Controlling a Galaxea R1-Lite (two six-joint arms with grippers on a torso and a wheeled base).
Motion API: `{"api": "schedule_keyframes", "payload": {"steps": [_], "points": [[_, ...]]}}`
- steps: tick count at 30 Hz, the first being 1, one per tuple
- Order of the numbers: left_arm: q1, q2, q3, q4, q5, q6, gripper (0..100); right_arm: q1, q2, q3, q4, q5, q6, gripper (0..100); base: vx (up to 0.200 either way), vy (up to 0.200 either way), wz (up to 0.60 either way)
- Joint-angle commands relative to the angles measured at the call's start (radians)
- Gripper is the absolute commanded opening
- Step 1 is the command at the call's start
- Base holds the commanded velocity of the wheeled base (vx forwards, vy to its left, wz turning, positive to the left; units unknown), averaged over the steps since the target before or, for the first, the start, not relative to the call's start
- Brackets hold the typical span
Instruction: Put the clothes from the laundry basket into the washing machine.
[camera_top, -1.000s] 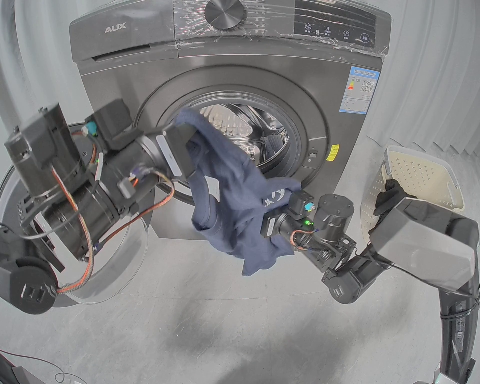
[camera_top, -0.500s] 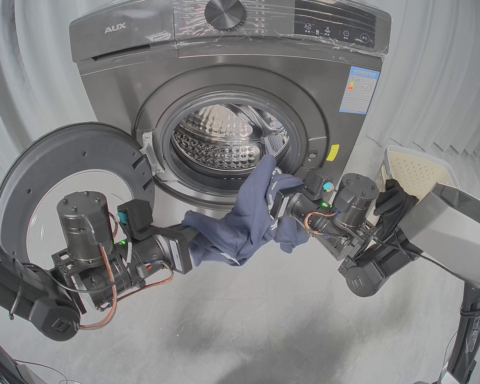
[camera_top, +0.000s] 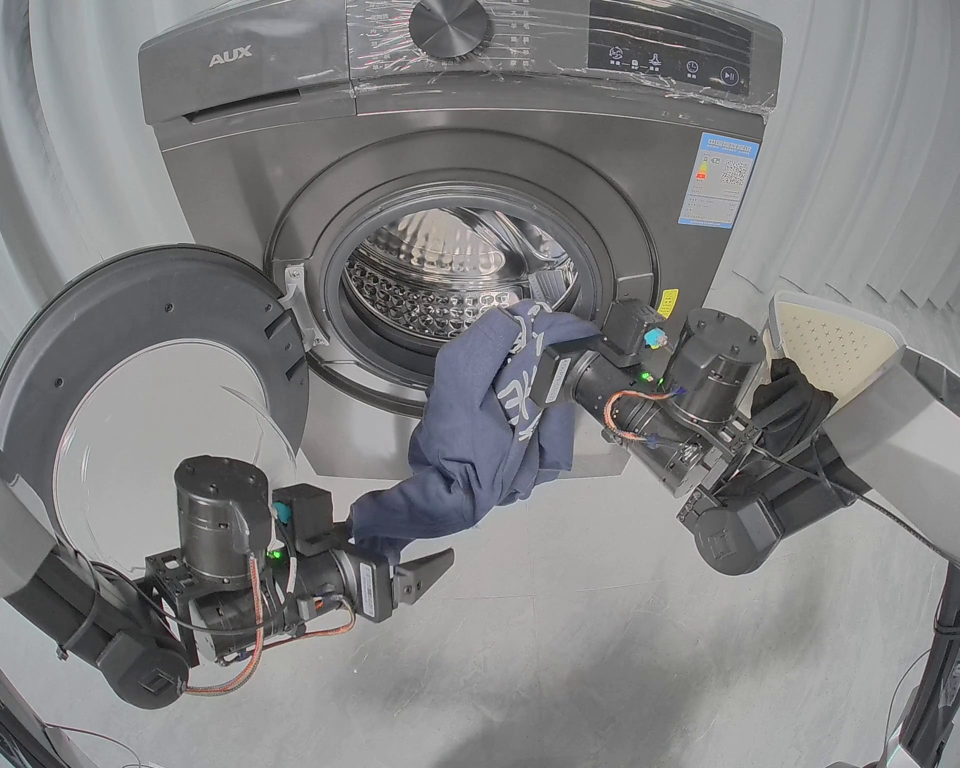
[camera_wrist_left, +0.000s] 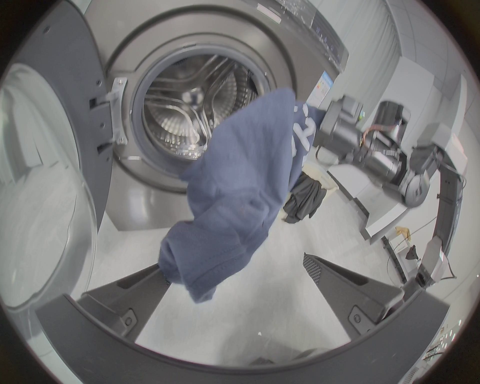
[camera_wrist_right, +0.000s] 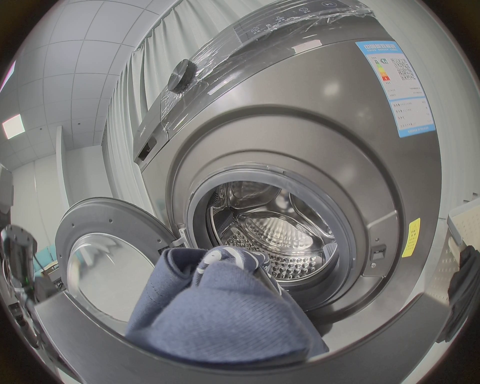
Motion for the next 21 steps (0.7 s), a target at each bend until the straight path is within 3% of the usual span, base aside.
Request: {"api": "schedule_keyframes", "payload": {"steps": [1,11,17,21], "points": [[-0.006,0.036,0.072,0.0,-0.001,0.004,100,0.01,-0.047,-0.04,0.036,0.0,0.0,0,0.0,0.0,0.0],[-0.013,0.099,0.095,-0.025,0.0,0.027,100,0.021,-0.048,-0.073,0.056,-0.003,0.0,0,0.0,0.0,0.0],[-0.015,0.159,-0.022,-0.187,-0.004,0.023,100,0.039,-0.047,-0.073,0.054,-0.004,0.0,0,0.0,0.0,0.0],[-0.013,0.232,-0.092,-0.276,-0.003,0.021,100,0.06,-0.045,-0.073,0.056,-0.041,-0.003,0,0.0,0.0,0.0]]}}
